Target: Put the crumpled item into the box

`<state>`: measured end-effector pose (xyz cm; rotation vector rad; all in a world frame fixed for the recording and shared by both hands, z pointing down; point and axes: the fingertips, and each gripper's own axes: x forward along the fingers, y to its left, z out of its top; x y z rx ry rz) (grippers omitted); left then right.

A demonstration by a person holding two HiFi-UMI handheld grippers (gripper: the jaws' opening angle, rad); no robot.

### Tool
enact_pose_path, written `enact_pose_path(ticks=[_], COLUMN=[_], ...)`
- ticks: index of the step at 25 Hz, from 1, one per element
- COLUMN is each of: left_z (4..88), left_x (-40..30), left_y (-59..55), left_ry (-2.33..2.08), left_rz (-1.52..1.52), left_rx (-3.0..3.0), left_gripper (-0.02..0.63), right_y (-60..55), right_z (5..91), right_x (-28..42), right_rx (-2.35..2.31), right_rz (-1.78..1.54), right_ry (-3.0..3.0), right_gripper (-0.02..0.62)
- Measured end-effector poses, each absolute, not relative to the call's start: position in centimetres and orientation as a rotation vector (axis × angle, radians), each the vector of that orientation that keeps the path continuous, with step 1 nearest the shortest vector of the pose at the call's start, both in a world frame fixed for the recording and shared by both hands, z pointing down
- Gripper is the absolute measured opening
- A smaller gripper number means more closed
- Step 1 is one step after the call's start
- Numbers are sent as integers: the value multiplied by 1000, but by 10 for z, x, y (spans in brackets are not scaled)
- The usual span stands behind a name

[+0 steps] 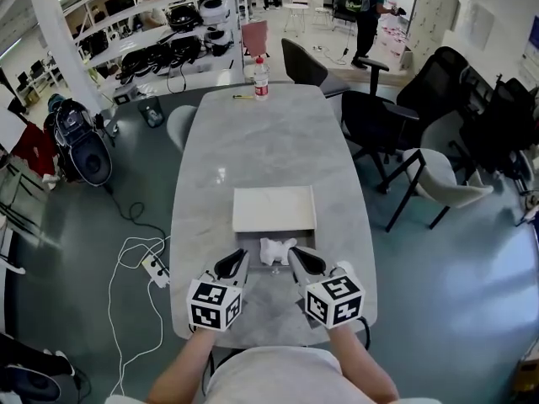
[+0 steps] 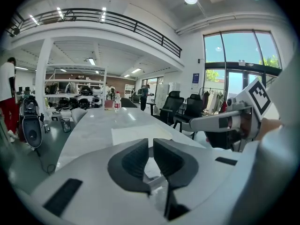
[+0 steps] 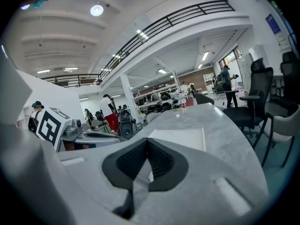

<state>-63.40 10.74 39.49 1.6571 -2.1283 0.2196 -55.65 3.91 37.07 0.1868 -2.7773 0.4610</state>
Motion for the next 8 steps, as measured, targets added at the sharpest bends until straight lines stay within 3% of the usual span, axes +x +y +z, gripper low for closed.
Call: enact_pose_path(ticks=[8], left_z=[399], left_x=[-626], left_y=[100], left_ry=[-2103], left_rz=[223], left_rx=[1674], left_gripper=[34], right_y=[35], right_z=[373], right_x=[-549], right_rx=[201], right_rz=[467], right_ry=[-2776], right_gripper=[5])
